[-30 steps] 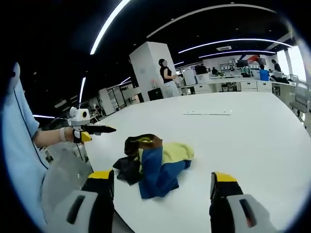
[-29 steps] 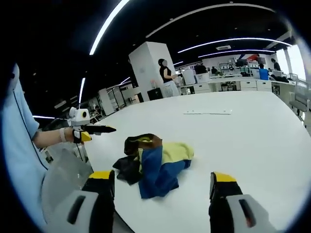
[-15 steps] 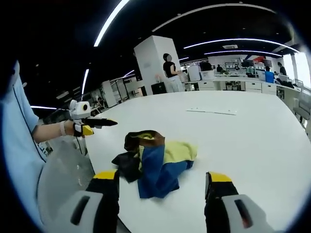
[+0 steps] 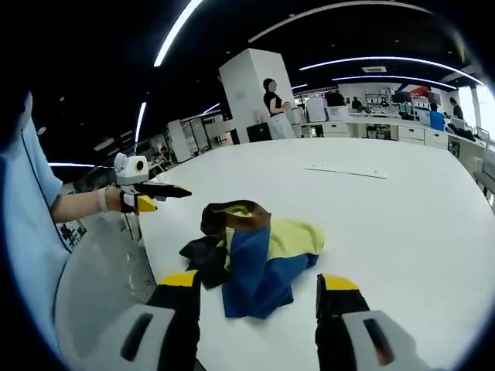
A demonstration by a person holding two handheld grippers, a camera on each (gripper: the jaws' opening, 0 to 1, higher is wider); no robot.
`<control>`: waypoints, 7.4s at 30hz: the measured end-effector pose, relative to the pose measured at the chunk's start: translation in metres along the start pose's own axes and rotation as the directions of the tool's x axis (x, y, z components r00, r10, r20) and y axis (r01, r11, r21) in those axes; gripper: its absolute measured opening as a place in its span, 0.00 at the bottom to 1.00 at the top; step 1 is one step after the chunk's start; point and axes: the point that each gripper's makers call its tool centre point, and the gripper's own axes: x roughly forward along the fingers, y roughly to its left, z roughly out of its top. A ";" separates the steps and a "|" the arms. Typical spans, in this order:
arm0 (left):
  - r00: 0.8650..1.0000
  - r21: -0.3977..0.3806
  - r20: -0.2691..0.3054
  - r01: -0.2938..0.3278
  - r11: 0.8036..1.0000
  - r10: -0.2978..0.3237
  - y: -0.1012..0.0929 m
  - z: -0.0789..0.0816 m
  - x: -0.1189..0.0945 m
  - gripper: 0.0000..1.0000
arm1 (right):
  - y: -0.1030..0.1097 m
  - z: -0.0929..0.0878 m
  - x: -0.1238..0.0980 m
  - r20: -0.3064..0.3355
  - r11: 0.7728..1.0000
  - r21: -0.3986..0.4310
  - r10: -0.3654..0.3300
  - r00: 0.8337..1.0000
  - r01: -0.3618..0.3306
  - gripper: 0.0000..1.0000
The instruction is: Fold the garment on the visible template until the final outline fits inside the template.
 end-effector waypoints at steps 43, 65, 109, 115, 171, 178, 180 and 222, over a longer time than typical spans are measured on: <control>0.990 0.046 -0.100 -0.099 0.994 0.103 0.018 -0.049 0.042 0.14 | 0.002 -0.025 0.044 -0.088 0.993 0.077 0.099 0.991 -0.092 0.24; 0.982 0.001 -0.086 -0.167 0.986 0.167 0.023 -0.053 0.058 0.09 | 0.013 -0.037 0.048 -0.119 0.978 0.160 0.155 0.981 -0.136 0.02; 0.988 0.069 0.072 -0.139 0.988 0.134 0.030 0.070 0.011 0.00 | -0.024 0.086 0.000 0.170 0.999 0.035 -0.045 0.984 0.040 0.00; 0.986 0.089 0.129 -0.120 0.989 0.108 0.028 0.115 -0.005 0.00 | -0.017 0.113 -0.011 0.224 0.999 -0.004 -0.032 0.974 0.033 0.00; 0.994 0.069 0.086 -0.078 0.995 0.072 0.111 0.174 0.071 0.00 | -0.098 0.197 0.023 0.300 1.000 0.000 -0.005 0.954 0.005 0.00; 0.996 0.024 0.025 -0.088 0.996 0.087 0.150 0.156 0.114 0.00 | -0.140 0.180 0.065 0.217 1.000 0.029 -0.018 0.976 0.012 0.00; 0.996 0.003 0.014 -0.090 0.996 0.090 0.159 0.151 0.122 0.00 | -0.151 0.176 0.075 0.198 0.999 0.040 -0.023 0.980 0.016 0.00; 0.980 -0.168 -0.152 -0.155 0.974 0.130 0.245 0.056 0.233 0.00 | -0.260 0.084 0.176 -0.082 0.988 0.118 -0.088 0.993 0.097 0.00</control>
